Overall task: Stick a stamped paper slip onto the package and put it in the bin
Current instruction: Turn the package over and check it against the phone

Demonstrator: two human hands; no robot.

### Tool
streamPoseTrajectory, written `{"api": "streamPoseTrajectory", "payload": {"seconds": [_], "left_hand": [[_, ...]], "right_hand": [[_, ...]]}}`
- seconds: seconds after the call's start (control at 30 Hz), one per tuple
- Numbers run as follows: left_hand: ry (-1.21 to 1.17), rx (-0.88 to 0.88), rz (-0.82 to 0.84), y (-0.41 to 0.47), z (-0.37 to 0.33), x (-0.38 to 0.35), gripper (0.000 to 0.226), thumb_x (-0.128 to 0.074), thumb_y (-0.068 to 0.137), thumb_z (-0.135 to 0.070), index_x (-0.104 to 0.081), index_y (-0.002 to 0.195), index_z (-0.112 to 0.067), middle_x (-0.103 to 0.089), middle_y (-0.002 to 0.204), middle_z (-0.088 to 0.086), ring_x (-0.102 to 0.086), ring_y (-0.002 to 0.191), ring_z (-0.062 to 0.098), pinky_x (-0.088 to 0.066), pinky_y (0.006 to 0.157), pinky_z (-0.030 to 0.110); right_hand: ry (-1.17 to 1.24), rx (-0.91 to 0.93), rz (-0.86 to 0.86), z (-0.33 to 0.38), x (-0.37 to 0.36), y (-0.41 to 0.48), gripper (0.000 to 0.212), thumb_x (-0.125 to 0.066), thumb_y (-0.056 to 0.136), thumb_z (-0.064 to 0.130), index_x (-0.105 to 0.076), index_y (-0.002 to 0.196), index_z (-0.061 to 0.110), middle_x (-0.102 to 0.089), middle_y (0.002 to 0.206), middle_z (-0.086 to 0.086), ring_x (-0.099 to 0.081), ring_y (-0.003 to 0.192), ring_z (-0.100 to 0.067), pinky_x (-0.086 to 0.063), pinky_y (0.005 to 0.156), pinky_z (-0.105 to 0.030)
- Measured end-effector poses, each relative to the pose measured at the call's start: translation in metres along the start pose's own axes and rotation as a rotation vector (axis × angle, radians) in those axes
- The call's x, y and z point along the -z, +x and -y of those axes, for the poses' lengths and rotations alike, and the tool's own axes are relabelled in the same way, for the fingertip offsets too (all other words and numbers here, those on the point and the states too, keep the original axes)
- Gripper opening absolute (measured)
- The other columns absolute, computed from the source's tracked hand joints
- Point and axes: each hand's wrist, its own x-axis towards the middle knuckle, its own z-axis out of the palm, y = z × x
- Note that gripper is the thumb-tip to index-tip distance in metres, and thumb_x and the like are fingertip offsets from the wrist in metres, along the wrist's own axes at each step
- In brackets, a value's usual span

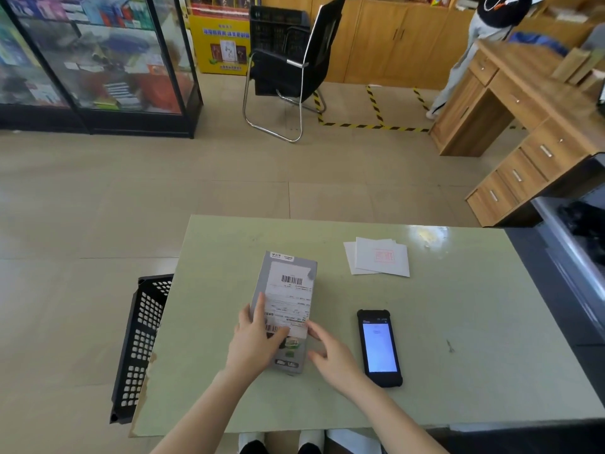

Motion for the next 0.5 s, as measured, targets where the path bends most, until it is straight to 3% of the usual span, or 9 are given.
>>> {"api": "streamPoseTrajectory", "payload": {"seconds": [0.07,0.2,0.3,0.4,0.5], "left_hand": [[0.213,0.008,-0.031,0.001,-0.006,-0.006,0.103,-0.054,0.072,-0.070,0.003,0.150,-0.036,-0.002,0.160,0.010,-0.012,0.146,0.029,-0.024,0.112,0.056],[0.399,0.048,-0.029,0.003,-0.023,-0.020,0.125,-0.052,0.050,-0.085,0.012,0.148,-0.039,0.026,0.156,0.014,0.016,0.146,0.032,-0.004,0.108,0.070],[0.491,0.077,-0.017,0.005,-0.026,-0.025,0.131,-0.059,0.049,-0.078,0.018,0.147,-0.037,0.031,0.153,0.020,0.019,0.145,0.037,-0.003,0.109,0.071],[0.576,0.038,0.002,0.010,-0.021,-0.017,0.127,-0.062,0.051,-0.069,0.014,0.148,-0.038,0.023,0.155,0.019,0.015,0.145,0.038,-0.001,0.111,0.070],[0.660,-0.055,0.050,0.017,-0.010,0.003,0.127,-0.068,0.052,-0.064,0.015,0.145,-0.045,0.023,0.157,0.013,0.016,0.146,0.036,0.001,0.109,0.071]], "right_hand": [[-0.032,-0.029,-0.031,-0.008,0.008,-0.002,0.058,-0.049,0.093,0.023,-0.026,0.142,0.043,-0.040,0.148,0.011,-0.043,0.130,-0.009,-0.041,0.105,-0.031],[-0.248,-0.119,-0.268,-0.030,0.033,-0.001,0.058,-0.052,0.092,0.028,-0.029,0.145,0.026,-0.028,0.155,0.002,-0.029,0.140,-0.017,-0.032,0.109,-0.032],[-0.380,-0.306,-0.398,-0.047,0.052,-0.004,0.071,-0.058,0.086,0.042,-0.026,0.146,0.022,-0.022,0.156,-0.004,-0.029,0.138,-0.025,-0.034,0.109,-0.037],[-0.424,-0.441,-0.439,-0.062,0.065,-0.006,0.085,-0.066,0.075,0.052,-0.027,0.143,0.020,-0.034,0.146,-0.004,-0.036,0.130,-0.026,-0.041,0.100,-0.042],[-0.381,-0.529,-0.474,-0.067,0.070,-0.001,0.084,-0.073,0.066,0.055,-0.037,0.133,0.019,-0.046,0.130,-0.006,-0.044,0.120,-0.027,-0.046,0.089,-0.040]]}}
